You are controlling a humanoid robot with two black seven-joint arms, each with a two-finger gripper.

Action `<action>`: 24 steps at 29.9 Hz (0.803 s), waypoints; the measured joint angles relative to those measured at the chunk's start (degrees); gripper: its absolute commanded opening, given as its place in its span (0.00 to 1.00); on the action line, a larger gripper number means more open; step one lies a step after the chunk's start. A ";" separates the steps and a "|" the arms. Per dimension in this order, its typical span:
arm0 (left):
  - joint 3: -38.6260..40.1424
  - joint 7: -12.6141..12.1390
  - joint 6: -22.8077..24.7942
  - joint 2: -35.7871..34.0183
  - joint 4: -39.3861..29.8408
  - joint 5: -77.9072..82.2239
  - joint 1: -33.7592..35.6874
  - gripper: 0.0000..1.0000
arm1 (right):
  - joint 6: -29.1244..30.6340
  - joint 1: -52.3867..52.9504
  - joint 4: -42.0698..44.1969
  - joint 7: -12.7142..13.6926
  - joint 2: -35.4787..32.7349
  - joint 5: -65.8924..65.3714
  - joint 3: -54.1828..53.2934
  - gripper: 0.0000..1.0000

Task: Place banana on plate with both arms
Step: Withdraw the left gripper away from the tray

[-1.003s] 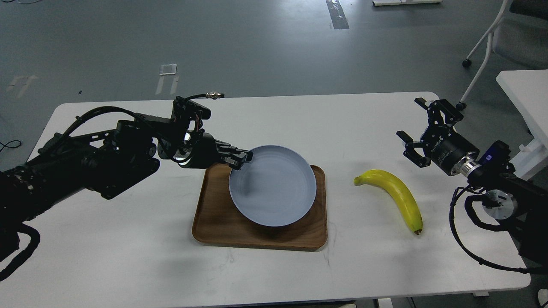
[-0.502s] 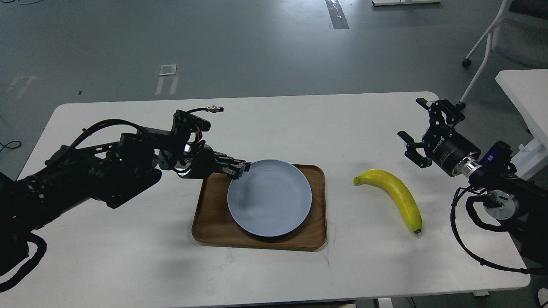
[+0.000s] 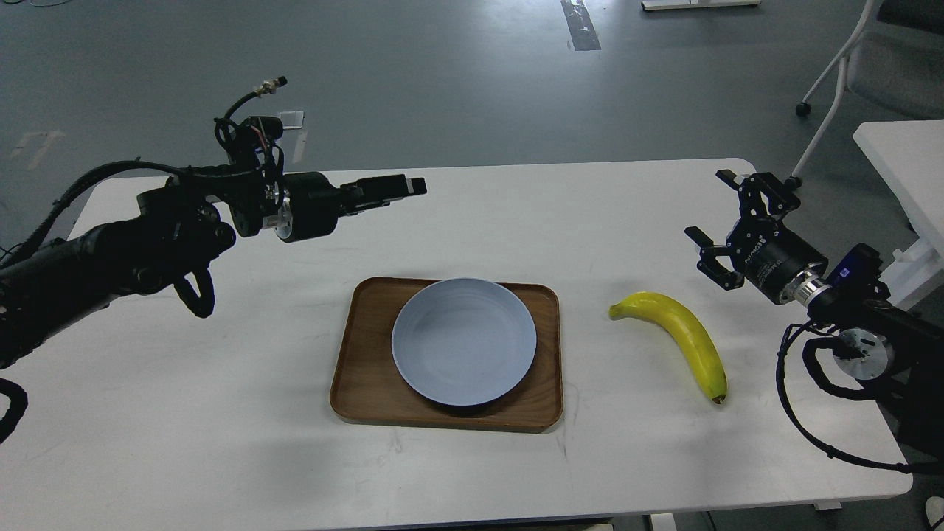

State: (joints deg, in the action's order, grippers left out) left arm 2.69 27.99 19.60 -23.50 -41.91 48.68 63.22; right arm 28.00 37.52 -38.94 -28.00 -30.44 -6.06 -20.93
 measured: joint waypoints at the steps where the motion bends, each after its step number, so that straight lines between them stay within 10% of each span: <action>1: 0.13 0.00 0.06 -0.93 -0.03 -5.40 0.01 1.00 | 0.00 -0.03 0.00 0.00 0.03 0.00 0.00 1.00; 9: 5.37 0.00 7.35 -10.54 -0.03 -41.77 -6.38 1.00 | 0.00 -0.08 -0.02 0.00 0.09 0.00 0.17 1.00; 24: 21.45 0.00 8.41 -13.83 0.87 -44.81 -24.81 1.00 | 0.00 5.90 -7.91 0.00 -7.12 -9.89 2.24 1.00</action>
State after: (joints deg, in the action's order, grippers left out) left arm 24.14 27.99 28.01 -37.34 -41.03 3.87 38.41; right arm 28.00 43.42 -46.85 -28.00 -37.57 -15.95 -18.68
